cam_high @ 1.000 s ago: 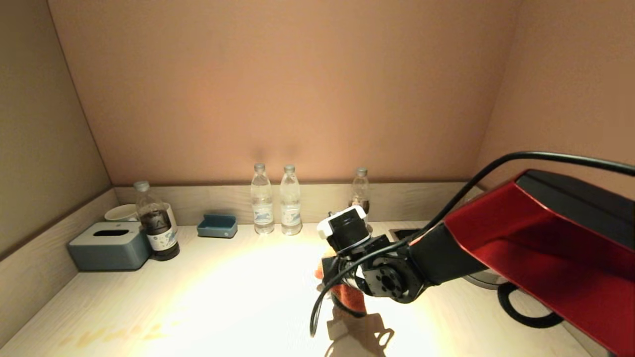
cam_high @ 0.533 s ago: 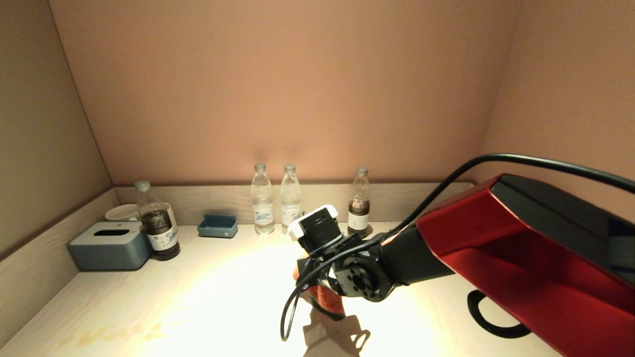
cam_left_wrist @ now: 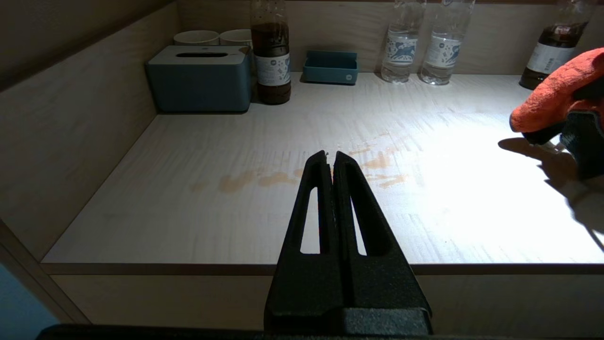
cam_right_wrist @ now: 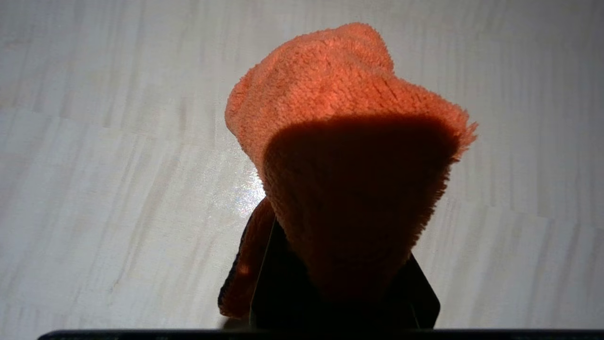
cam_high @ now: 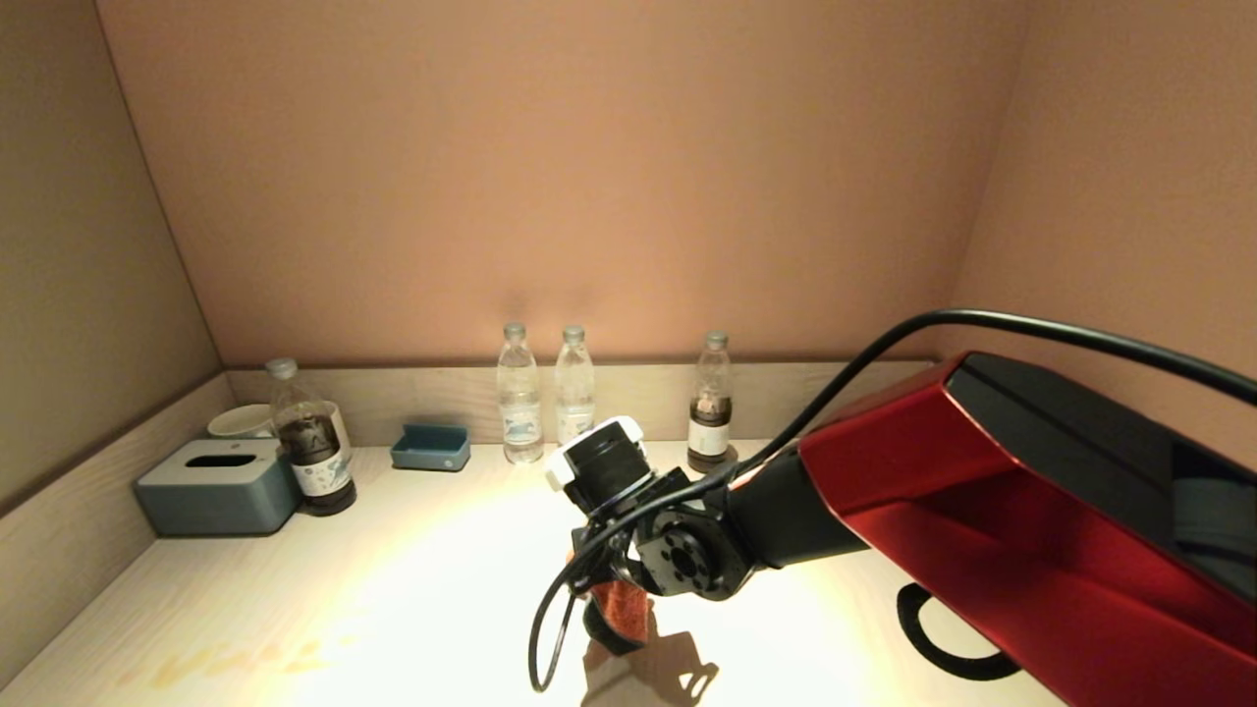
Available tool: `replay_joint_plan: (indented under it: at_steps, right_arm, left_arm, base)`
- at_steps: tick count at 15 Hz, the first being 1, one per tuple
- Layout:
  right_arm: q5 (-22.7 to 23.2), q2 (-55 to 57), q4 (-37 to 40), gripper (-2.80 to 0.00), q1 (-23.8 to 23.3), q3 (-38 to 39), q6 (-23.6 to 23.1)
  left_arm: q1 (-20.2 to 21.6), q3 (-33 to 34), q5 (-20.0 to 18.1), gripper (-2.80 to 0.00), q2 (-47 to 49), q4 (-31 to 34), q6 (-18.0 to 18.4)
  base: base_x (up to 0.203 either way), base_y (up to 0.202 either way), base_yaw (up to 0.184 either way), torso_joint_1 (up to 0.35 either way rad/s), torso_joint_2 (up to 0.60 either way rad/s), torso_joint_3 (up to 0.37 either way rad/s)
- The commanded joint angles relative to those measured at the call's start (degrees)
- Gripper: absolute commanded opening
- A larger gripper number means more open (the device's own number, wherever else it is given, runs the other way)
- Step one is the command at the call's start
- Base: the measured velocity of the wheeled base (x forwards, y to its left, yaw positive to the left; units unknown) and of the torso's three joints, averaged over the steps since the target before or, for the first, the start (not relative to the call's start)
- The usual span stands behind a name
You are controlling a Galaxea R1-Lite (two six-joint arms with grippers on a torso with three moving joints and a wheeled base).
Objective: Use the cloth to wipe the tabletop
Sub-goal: Place the tablecloth
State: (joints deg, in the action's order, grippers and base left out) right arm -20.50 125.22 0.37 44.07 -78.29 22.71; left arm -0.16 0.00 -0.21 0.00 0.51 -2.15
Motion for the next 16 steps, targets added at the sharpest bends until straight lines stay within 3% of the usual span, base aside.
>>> replay_joint_plan:
  at_steps: [1, 10, 16]
  right_arm:
    - [-0.15, 0.29, -0.02, 0.0, 0.49, -0.02, 0.14]
    - [-0.68, -2.74, 0.7, 0.0, 1.37, 1.44, 0.62]
    - [-1.65, -13.56, 0.61, 0.0, 1.15, 7.12, 0.91]
  left_arm:
    - [-0.02, 0.0, 0.12, -2.8, 0.0, 0.02, -0.04]
    - [-0.02, 0.0, 0.03, -2.8, 0.0, 0.02, -0.04]
    - [-0.02, 0.0, 0.03, -2.8, 0.0, 0.02, -0.04]
  base:
    - [0.0, 0.0, 0.0, 0.0, 0.0, 0.0]
    - [0.0, 0.0, 0.0, 0.0, 0.0, 0.0]
    - [0.0, 0.0, 0.0, 0.0, 0.0, 0.0]
